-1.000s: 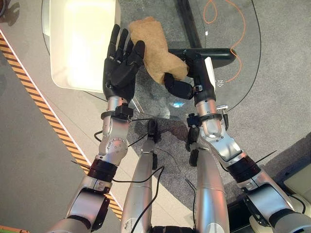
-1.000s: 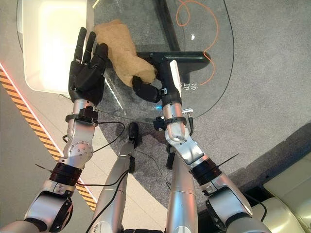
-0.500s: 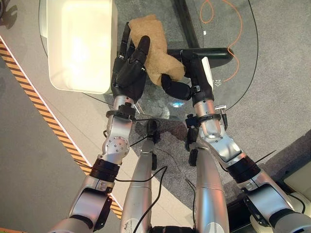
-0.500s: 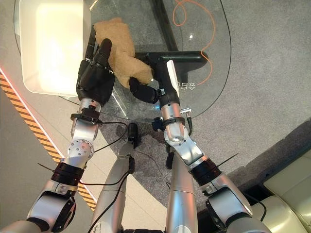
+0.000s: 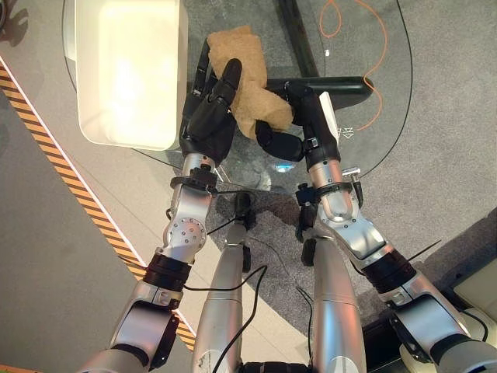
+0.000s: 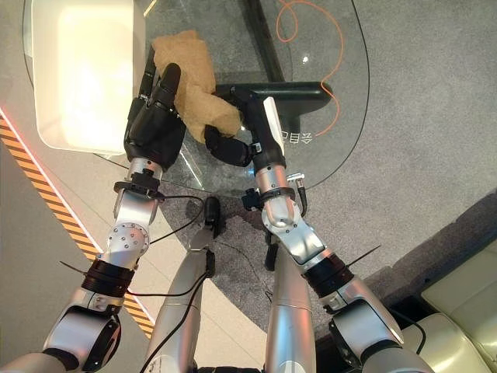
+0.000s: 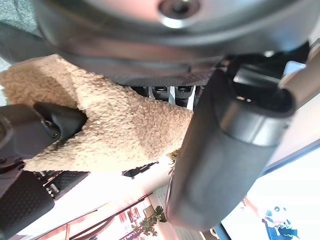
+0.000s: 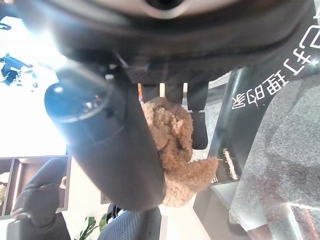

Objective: Wipe the table with a cloth and put it in the basket.

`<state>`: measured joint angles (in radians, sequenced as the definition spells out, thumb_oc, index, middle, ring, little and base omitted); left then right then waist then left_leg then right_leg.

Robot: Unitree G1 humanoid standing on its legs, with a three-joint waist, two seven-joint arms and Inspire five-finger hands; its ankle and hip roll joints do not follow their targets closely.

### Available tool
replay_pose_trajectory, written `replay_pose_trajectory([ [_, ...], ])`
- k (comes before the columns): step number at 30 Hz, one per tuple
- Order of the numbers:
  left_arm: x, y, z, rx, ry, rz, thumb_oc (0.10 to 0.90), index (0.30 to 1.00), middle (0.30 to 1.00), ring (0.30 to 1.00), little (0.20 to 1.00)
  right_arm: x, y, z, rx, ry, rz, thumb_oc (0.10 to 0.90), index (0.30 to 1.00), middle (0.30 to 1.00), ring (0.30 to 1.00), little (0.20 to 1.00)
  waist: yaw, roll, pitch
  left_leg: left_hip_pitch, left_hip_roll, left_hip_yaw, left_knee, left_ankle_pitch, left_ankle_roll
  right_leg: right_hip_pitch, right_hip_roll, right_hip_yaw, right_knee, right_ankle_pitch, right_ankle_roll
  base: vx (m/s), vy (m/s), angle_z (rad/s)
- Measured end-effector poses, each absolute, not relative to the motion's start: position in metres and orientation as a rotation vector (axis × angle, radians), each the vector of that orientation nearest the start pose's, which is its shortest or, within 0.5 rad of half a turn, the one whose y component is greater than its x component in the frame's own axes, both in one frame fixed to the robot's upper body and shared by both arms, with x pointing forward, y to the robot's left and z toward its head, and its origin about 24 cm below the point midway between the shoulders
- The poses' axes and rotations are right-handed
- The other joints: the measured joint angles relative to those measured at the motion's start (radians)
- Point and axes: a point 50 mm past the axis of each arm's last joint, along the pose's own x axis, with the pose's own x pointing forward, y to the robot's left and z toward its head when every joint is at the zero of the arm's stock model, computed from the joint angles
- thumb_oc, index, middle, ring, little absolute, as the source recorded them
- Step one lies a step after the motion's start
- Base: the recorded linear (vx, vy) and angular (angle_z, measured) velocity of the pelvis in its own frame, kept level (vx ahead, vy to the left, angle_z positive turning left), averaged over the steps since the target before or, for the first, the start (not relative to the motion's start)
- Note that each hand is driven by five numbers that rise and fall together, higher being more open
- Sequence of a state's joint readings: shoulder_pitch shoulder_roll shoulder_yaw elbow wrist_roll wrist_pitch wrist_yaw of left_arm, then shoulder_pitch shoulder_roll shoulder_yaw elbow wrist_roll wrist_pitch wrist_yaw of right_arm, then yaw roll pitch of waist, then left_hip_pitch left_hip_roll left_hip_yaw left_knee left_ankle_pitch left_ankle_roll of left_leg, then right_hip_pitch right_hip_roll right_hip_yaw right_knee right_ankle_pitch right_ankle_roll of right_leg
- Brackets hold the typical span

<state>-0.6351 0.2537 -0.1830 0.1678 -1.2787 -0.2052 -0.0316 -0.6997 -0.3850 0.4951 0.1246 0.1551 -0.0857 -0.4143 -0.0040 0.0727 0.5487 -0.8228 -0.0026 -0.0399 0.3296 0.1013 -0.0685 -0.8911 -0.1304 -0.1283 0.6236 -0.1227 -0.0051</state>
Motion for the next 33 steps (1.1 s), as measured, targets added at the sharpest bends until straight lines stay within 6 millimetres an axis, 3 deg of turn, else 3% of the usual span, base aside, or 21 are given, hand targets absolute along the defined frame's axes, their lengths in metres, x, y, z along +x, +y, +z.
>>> replay_pose_trajectory([
  [1, 0.342, 0.127, 0.196, -0.973, -0.416, -0.408, 0.800, 0.900, 0.900, 0.900, 0.900, 0.330, -0.084, 0.193, -0.276, -0.581, 0.144, 0.100, 0.300, 0.300, 0.300, 0.200, 0.000, 0.000, 0.000, 0.000, 0.000, 0.000, 0.000, 0.000, 0.000, 0.000, 0.000, 0.000, 0.000, 0.000, 0.000, 0.00, 0.000, 0.00],
  [3, 0.342, 0.127, 0.196, -0.970, -0.415, -0.408, 0.630, 0.754, 0.754, 0.754, 0.730, 0.330, -0.085, 0.193, -0.279, -0.581, 0.145, 0.100, 0.300, 0.300, 0.300, 0.200, 0.000, 0.000, 0.000, 0.000, 0.000, 0.000, 0.000, 0.000, 0.000, 0.000, 0.000, 0.000, 0.000, 0.000, 0.000, 0.00, 0.000, 0.00],
  [4, 0.342, 0.127, 0.196, -0.969, -0.415, -0.408, 0.385, 0.545, 0.545, 0.545, 0.485, 0.330, -0.085, 0.193, -0.280, -0.581, 0.145, 0.100, 0.300, 0.300, 0.300, 0.200, 0.000, 0.000, 0.000, 0.000, 0.000, 0.000, 0.000, 0.000, 0.000, 0.000, 0.000, 0.000, 0.000, 0.000, 0.000, 0.00, 0.000, 0.00],
  [5, 0.342, 0.127, 0.196, -0.969, -0.415, -0.408, 0.273, 0.448, 0.448, 0.448, 0.373, 0.330, -0.085, 0.193, -0.280, -0.581, 0.145, 0.100, 0.300, 0.300, 0.300, 0.200, 0.000, 0.000, 0.000, 0.000, 0.000, 0.000, 0.000, 0.000, 0.000, 0.000, 0.000, 0.000, 0.000, 0.000, 0.000, 0.00, 0.000, 0.00],
  [6, 0.342, 0.127, 0.196, -0.970, -0.416, -0.406, 0.100, 0.300, 0.300, 0.300, 0.200, 0.329, -0.084, 0.193, -0.281, -0.583, 0.149, 0.100, 0.300, 0.300, 0.300, 0.200, 0.000, 0.000, 0.000, 0.000, 0.000, 0.000, 0.000, 0.000, 0.000, 0.000, 0.000, 0.000, 0.000, 0.000, 0.000, 0.00, 0.000, 0.00],
  [17, 0.342, 0.134, 0.199, -0.942, -0.445, -0.381, 0.100, 0.300, 0.300, 0.300, 0.200, 0.319, -0.070, 0.194, -0.307, -0.616, 0.237, 0.100, 0.300, 0.300, 0.300, 0.200, 0.000, -0.001, 0.000, 0.002, 0.000, 0.001, 0.002, 0.000, 0.000, 0.001, 0.000, 0.001, 0.002, 0.001, 0.000, 0.00, 0.000, 0.00],
  [28, 0.342, 0.134, 0.199, -0.943, -0.445, -0.382, 0.100, 0.300, 0.300, 0.300, 0.200, 0.319, -0.070, 0.194, -0.313, -0.620, 0.235, 0.100, 0.300, 0.300, 0.300, 0.200, -0.001, -0.005, 0.000, 0.003, 0.000, 0.001, 0.002, 0.000, 0.000, 0.002, 0.000, 0.000, 0.002, 0.001, 0.000, 0.00, 0.000, 0.00],
  [29, 0.342, 0.134, 0.199, -0.943, -0.445, -0.382, 0.100, 0.300, 0.300, 0.300, 0.200, 0.319, -0.070, 0.194, -0.313, -0.620, 0.235, 0.133, 0.328, 0.328, 0.328, 0.233, -0.001, -0.005, 0.000, 0.003, 0.000, 0.001, 0.002, 0.000, 0.000, 0.002, 0.000, 0.000, 0.002, 0.001, 0.000, 0.00, 0.000, 0.00],
  [30, 0.342, 0.134, 0.199, -0.943, -0.445, -0.382, 0.100, 0.300, 0.300, 0.300, 0.200, 0.319, -0.070, 0.194, -0.314, -0.620, 0.235, 0.265, 0.441, 0.441, 0.441, 0.365, -0.001, -0.005, 0.000, 0.003, 0.000, 0.001, 0.002, 0.000, 0.000, 0.002, 0.000, 0.000, 0.002, 0.001, 0.000, 0.00, 0.000, 0.00],
  [31, 0.342, 0.134, 0.199, -0.943, -0.445, -0.382, 0.100, 0.300, 0.300, 0.300, 0.200, 0.319, -0.070, 0.194, -0.314, -0.620, 0.235, 0.446, 0.596, 0.596, 0.596, 0.546, -0.001, -0.005, 0.000, 0.003, 0.000, 0.001, 0.002, 0.000, 0.000, 0.003, 0.000, 0.000, 0.002, 0.001, 0.000, 0.00, 0.000, 0.00],
  [32, 0.342, 0.134, 0.199, -0.943, -0.445, -0.382, 0.100, 0.300, 0.300, 0.300, 0.200, 0.319, -0.070, 0.194, -0.314, -0.620, 0.235, 0.800, 0.900, 0.900, 0.900, 0.900, -0.001, -0.005, 0.000, 0.003, 0.000, 0.001, 0.002, 0.000, 0.000, 0.003, 0.000, 0.000, 0.002, 0.001, 0.000, 0.00, 0.000, 0.00],
  [33, 0.342, 0.134, 0.199, -0.943, -0.446, -0.382, 0.100, 0.300, 0.300, 0.300, 0.200, 0.319, -0.070, 0.194, -0.314, -0.620, 0.236, 0.800, 0.900, 0.900, 0.900, 0.900, -0.001, -0.005, 0.000, 0.003, 0.000, 0.001, 0.002, 0.000, 0.000, 0.003, 0.000, 0.000, 0.002, 0.001, 0.000, 0.00, 0.000, 0.00],
])
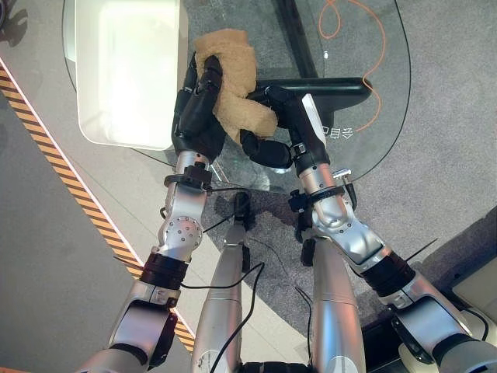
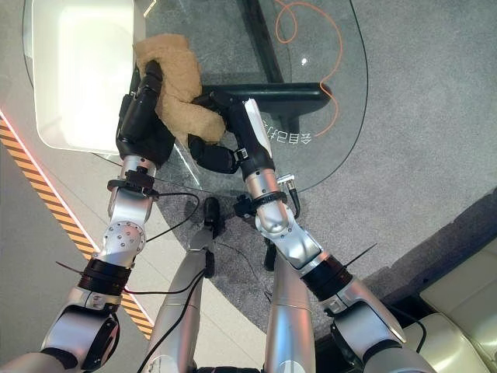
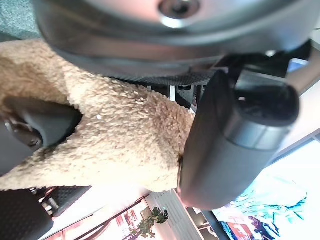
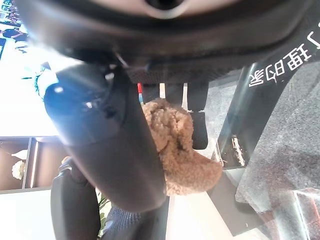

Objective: Wipe the table with a cloth and put it in the basket.

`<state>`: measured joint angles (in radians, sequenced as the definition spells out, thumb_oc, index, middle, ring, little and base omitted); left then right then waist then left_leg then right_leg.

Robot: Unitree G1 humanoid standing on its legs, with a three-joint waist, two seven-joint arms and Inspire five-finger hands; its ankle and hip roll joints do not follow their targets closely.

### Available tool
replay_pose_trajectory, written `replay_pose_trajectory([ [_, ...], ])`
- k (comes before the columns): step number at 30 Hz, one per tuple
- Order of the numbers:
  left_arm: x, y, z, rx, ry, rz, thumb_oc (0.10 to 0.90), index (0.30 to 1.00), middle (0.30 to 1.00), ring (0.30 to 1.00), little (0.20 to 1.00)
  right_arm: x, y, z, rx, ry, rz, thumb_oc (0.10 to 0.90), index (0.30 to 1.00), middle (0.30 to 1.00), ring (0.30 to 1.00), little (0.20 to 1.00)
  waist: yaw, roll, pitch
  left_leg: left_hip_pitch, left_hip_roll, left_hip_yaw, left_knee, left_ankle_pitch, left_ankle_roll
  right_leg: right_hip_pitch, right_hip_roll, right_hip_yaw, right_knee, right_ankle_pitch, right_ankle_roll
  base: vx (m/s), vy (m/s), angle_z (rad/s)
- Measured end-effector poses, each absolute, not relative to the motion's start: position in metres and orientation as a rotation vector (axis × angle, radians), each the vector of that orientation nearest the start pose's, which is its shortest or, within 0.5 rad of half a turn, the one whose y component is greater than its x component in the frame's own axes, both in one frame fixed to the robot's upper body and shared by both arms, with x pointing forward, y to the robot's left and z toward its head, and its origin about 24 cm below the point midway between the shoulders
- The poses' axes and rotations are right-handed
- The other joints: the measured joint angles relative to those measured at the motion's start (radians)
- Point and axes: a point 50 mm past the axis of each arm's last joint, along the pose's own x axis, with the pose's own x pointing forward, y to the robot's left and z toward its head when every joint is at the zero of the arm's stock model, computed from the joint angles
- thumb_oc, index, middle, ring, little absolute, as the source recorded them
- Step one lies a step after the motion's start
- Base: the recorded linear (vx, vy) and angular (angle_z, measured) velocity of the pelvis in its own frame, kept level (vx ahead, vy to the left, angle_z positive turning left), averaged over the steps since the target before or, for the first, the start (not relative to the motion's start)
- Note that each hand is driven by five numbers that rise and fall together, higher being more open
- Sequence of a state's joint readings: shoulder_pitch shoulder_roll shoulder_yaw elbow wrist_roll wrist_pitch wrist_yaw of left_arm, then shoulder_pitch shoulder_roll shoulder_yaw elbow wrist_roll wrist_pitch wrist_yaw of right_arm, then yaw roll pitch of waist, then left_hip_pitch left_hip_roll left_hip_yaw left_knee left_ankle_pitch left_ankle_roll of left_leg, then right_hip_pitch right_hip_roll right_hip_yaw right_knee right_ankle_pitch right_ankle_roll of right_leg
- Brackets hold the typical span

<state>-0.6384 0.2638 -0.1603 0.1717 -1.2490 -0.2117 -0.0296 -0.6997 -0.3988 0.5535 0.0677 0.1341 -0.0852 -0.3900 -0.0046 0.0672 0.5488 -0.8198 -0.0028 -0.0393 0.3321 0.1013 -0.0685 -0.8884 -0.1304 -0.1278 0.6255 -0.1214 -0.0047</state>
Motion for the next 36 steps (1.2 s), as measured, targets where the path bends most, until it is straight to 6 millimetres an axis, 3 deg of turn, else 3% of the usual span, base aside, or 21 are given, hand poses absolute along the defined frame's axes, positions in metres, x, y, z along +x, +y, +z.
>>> replay_pose_trajectory([
  [21, 0.342, 0.139, 0.202, -0.947, -0.492, -0.348, 0.100, 0.300, 0.300, 0.300, 0.200, 0.316, -0.066, 0.197, -0.304, -0.634, 0.261, 0.800, 0.900, 0.900, 0.900, 0.900, 0.000, -0.001, 0.000, 0.002, 0.000, 0.000, 0.001, 0.000, 0.000, 0.002, 0.000, 0.000, 0.000, 0.000, 0.000, 0.00, 0.000, 0.00],
  [36, 0.339, 0.145, 0.203, -0.961, -0.561, -0.227, 0.100, 0.300, 0.300, 0.300, 0.200, 0.316, -0.065, 0.199, -0.313, -0.652, 0.248, 0.800, 0.900, 0.900, 0.900, 0.900, -0.001, -0.002, 0.000, 0.002, 0.000, 0.000, 0.000, 0.000, 0.000, 0.002, 0.001, 0.000, 0.000, 0.000, 0.000, 0.00, 0.000, 0.00],
])
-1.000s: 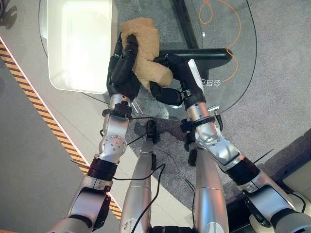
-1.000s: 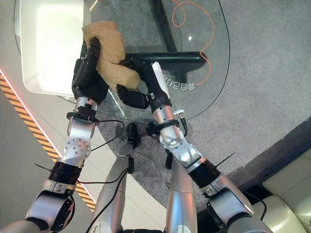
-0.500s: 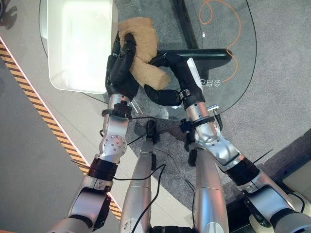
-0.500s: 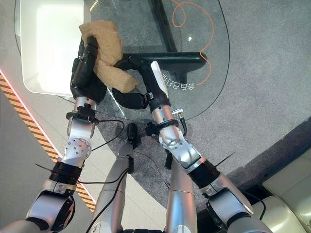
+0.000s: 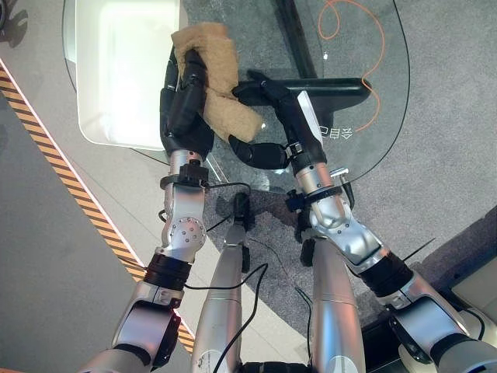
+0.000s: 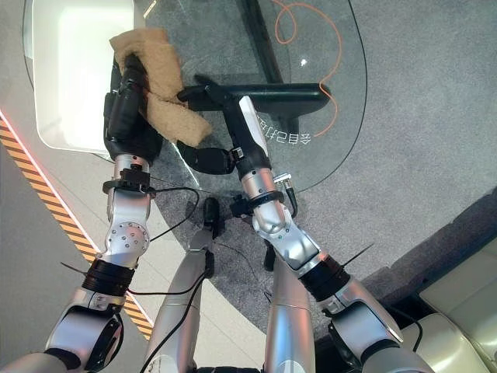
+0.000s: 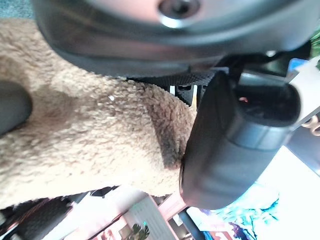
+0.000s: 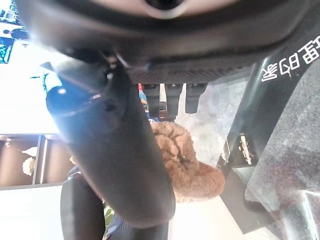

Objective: Wipe the table with a cloth and put it in the basket.

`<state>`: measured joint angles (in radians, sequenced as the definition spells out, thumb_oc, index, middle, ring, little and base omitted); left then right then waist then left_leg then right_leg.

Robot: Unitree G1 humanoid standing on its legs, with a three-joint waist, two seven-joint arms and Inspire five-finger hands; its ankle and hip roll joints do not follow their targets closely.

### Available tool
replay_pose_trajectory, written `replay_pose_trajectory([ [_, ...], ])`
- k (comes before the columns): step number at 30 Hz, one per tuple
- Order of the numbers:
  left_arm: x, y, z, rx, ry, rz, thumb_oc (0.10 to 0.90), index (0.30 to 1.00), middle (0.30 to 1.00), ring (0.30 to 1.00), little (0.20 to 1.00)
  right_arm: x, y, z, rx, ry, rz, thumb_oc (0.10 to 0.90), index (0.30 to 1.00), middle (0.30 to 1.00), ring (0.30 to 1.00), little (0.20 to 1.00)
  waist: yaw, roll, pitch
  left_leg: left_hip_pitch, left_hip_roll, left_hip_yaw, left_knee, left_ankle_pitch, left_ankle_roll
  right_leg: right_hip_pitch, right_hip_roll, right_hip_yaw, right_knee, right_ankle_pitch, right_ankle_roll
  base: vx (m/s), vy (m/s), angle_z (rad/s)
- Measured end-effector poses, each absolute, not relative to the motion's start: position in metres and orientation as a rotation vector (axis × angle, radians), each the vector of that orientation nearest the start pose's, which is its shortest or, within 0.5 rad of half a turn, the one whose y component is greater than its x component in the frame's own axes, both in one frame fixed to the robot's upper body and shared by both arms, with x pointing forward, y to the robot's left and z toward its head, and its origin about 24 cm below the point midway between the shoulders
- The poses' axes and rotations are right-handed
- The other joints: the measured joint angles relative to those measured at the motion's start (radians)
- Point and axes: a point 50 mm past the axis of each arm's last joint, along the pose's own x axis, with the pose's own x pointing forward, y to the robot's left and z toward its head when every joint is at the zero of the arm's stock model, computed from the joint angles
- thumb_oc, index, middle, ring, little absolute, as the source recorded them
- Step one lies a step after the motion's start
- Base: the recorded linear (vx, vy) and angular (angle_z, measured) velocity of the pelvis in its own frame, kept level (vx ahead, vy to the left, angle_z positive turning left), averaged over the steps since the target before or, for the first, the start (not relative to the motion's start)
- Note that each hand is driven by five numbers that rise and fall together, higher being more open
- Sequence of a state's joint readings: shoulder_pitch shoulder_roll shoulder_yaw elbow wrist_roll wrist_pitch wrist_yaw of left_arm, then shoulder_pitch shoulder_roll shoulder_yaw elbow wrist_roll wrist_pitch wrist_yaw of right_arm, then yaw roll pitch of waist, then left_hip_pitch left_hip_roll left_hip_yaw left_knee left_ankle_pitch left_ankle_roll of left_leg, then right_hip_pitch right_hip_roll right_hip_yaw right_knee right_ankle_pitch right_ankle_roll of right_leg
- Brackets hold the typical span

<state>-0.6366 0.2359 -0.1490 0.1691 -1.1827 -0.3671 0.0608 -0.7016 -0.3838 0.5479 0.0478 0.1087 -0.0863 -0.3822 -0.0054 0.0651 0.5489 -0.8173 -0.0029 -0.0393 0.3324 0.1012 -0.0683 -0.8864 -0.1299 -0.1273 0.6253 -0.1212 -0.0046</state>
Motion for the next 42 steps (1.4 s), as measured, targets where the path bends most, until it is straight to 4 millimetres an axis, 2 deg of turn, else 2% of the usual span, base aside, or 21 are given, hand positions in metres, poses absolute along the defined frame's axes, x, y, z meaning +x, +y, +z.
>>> replay_pose_trajectory([
  [7, 0.337, 0.143, 0.204, -0.990, -0.584, -0.180, 0.100, 0.300, 0.300, 0.300, 0.200, 0.316, -0.069, 0.205, -0.330, -0.688, 0.209, 0.800, 0.900, 0.900, 0.900, 0.900, -0.001, 0.000, 0.000, 0.000, 0.000, 0.000, 0.000, 0.000, 0.000, 0.000, 0.001, 0.001, -0.001, 0.000, 0.000, 0.00, 0.000, 0.00],
  [19, 0.331, 0.147, 0.211, -0.914, -0.642, -0.107, 0.100, 0.300, 0.300, 0.300, 0.200, 0.313, -0.074, 0.208, -0.322, -0.725, 0.154, 0.800, 0.900, 0.900, 0.900, 0.900, -0.003, -0.001, 0.000, 0.003, 0.001, 0.004, 0.000, -0.002, 0.002, 0.000, 0.004, 0.010, -0.003, 0.000, 0.000, 0.00, 0.000, 0.00],
  [21, 0.331, 0.150, 0.211, -0.906, -0.652, -0.089, 0.100, 0.300, 0.300, 0.300, 0.200, 0.313, -0.078, 0.208, -0.309, -0.729, 0.127, 0.800, 0.900, 0.900, 0.900, 0.900, -0.003, -0.001, 0.000, 0.003, 0.002, 0.006, 0.000, -0.002, 0.002, 0.000, 0.004, 0.011, -0.004, 0.000, 0.000, 0.00, 0.000, 0.00],
  [26, 0.328, 0.169, 0.208, -0.906, -0.685, 0.011, 0.100, 0.300, 0.300, 0.300, 0.200, 0.316, -0.105, 0.215, -0.248, -0.755, -0.042, 0.800, 0.900, 0.900, 0.900, 0.900, -0.004, -0.001, 0.000, 0.009, 0.002, 0.018, 0.000, -0.004, 0.005, 0.000, 0.005, 0.023, -0.003, 0.001, 0.003, 0.00, 0.016, -0.04],
  [30, 0.324, 0.188, 0.207, -0.867, -0.725, 0.096, 0.100, 0.300, 0.300, 0.300, 0.200, 0.316, -0.118, 0.222, -0.242, -0.787, -0.123, 0.800, 0.900, 0.900, 0.900, 0.900, -0.023, -0.003, 0.000, 0.013, 0.002, 0.027, 0.000, -0.005, 0.007, 0.000, 0.005, 0.028, -0.004, 0.004, 0.007, 0.00, 0.009, -0.04],
  [42, 0.322, 0.196, 0.209, -0.826, -0.758, 0.186, 0.100, 0.300, 0.300, 0.300, 0.200, 0.316, -0.130, 0.214, -0.234, -0.792, -0.215, 0.800, 0.900, 0.900, 0.900, 0.900, -0.028, -0.004, 0.000, 0.015, 0.012, 0.032, -0.002, -0.005, 0.007, 0.004, 0.016, 0.034, -0.019, 0.013, 0.006, -0.01, 0.000, -0.02],
])
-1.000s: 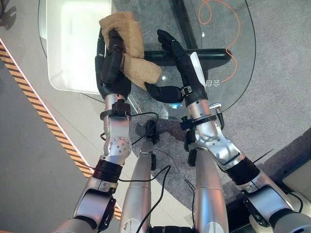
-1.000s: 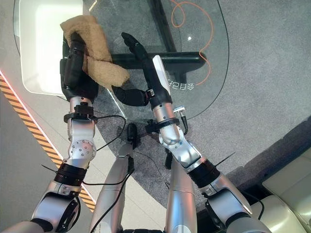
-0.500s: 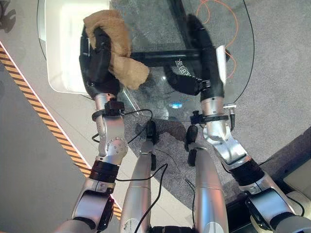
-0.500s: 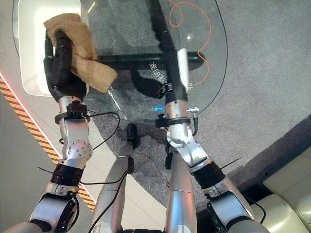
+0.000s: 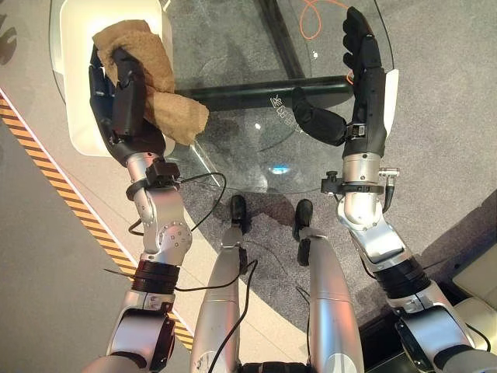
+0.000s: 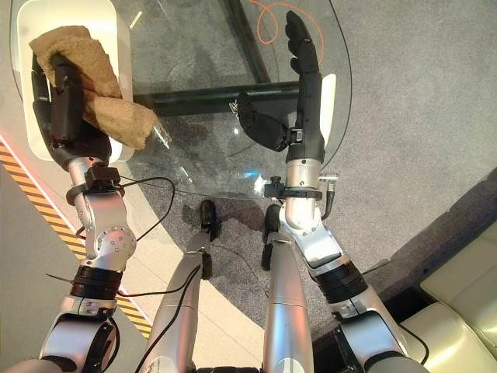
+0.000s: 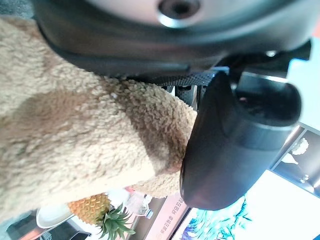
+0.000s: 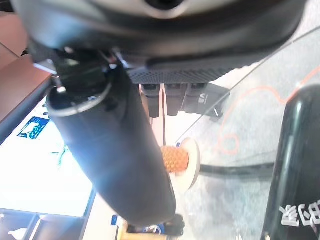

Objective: Wipe the table with a cloth and put it in the basket.

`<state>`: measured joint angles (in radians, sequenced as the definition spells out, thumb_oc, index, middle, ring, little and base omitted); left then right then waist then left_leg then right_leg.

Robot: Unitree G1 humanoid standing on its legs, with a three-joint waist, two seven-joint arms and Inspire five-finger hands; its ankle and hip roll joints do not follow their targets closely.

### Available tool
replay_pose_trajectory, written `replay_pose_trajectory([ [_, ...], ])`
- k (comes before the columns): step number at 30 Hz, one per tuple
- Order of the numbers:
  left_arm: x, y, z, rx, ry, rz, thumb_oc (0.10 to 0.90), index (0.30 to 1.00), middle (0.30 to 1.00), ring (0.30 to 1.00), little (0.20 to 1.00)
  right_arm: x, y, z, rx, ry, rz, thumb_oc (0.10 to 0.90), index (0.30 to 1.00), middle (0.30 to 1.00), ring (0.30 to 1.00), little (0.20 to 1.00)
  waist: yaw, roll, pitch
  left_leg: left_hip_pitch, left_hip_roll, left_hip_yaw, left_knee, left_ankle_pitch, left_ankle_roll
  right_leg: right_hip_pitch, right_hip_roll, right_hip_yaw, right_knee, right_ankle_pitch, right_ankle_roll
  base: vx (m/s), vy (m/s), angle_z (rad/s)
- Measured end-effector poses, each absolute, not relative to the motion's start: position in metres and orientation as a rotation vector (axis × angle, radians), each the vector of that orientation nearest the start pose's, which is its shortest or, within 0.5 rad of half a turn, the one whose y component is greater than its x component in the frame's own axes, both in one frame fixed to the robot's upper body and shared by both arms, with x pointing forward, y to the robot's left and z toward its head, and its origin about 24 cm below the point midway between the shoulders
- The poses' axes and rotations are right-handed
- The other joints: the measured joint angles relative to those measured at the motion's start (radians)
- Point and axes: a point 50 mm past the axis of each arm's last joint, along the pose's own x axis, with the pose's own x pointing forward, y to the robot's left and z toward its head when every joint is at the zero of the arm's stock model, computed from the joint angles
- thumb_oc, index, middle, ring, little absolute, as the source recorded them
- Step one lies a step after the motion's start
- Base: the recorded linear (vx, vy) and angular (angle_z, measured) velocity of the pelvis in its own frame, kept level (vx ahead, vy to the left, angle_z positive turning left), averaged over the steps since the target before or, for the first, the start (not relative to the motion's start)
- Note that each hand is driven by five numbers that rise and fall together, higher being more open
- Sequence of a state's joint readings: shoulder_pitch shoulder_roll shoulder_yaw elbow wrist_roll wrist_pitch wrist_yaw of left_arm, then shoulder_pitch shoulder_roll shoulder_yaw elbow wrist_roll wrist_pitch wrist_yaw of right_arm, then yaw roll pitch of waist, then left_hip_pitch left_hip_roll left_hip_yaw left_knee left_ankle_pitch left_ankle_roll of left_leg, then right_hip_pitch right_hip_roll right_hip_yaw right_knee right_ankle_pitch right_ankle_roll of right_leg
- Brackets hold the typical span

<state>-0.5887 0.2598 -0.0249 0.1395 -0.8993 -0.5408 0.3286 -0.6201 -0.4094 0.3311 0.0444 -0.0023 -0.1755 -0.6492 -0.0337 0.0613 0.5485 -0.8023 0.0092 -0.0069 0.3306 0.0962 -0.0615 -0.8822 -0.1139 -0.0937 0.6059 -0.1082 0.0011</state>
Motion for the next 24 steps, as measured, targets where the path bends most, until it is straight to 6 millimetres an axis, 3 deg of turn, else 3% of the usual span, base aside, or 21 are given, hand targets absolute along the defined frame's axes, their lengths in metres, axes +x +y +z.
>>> replay_pose_trajectory([
  [4, 0.322, 0.203, 0.208, -0.752, -0.762, 0.237, 0.100, 0.300, 0.300, 0.300, 0.200, 0.321, -0.139, 0.206, -0.236, -0.758, -0.292, 0.800, 0.900, 0.900, 0.900, 0.900, 0.000, 0.000, 0.000, 0.001, 0.002, 0.001, 0.000, 0.000, 0.000, 0.000, 0.002, 0.001, -0.001, 0.001, -0.001, 0.00, 0.000, 0.00],
  [17, 0.343, 0.239, 0.202, -0.631, -0.712, 0.453, 0.100, 0.300, 0.300, 0.300, 0.200, 0.351, -0.210, 0.153, -0.281, -0.447, -0.621, 0.800, 0.900, 0.900, 0.900, 0.900, 0.002, 0.000, 0.000, 0.016, 0.007, 0.021, -0.032, 0.001, -0.002, 0.000, 0.008, 0.017, -0.018, 0.008, 0.001, -0.01, 0.010, -0.03],
  [24, 0.345, 0.263, 0.216, -0.561, -0.729, 0.546, 0.100, 0.300, 0.300, 0.300, 0.200, 0.355, -0.235, 0.133, -0.239, -0.336, -0.705, 0.800, 0.900, 0.900, 0.900, 0.900, 0.001, 0.000, 0.000, 0.016, 0.011, 0.021, -0.033, 0.002, -0.002, 0.000, 0.011, 0.016, -0.022, 0.008, 0.000, 0.00, 0.000, 0.00],
])
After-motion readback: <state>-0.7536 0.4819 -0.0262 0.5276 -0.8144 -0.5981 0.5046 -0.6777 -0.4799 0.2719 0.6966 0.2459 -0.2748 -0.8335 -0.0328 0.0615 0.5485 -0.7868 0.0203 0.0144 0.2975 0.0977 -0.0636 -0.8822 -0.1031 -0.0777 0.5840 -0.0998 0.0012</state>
